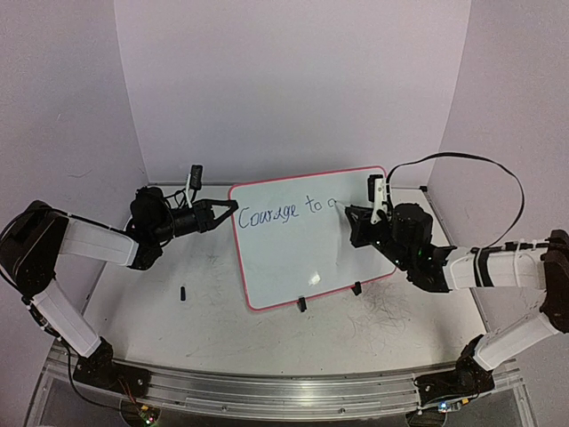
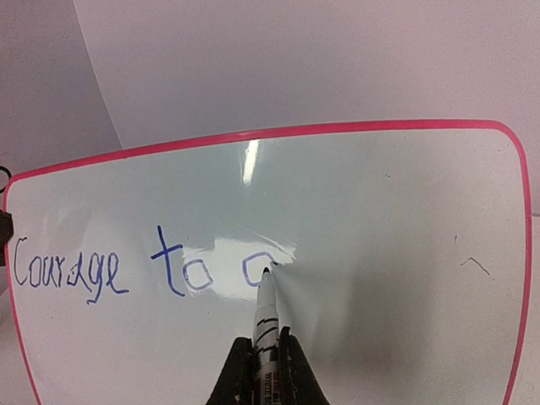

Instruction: Write a sentence on the whiteboard

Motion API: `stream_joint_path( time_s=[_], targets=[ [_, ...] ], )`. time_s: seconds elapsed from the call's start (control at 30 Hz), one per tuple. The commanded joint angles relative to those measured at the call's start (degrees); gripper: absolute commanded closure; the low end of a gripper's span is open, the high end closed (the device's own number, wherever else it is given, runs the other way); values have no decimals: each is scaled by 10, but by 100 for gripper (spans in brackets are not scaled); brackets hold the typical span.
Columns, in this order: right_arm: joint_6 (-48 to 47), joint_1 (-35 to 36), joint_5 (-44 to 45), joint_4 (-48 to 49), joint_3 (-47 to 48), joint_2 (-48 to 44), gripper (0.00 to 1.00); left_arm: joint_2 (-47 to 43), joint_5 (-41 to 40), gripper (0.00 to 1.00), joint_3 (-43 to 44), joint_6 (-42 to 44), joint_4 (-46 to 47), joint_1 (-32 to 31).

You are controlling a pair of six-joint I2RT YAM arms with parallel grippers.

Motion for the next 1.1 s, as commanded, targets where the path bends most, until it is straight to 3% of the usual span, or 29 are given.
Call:
stream_joint_path(
  time_s=[0.0, 0.4, 1.07],
  targets=[
    [-8, -2, 12, 20, 33, -5, 100, 8, 8, 100, 9, 19, -45, -20],
    [-12, -15, 12, 21, 76, 33, 100, 8, 9, 100, 10, 22, -47, -19],
    [16, -15, 2, -5, 20, 24, 100, 8, 12, 100, 16, 24, -54, -19]
  ],
)
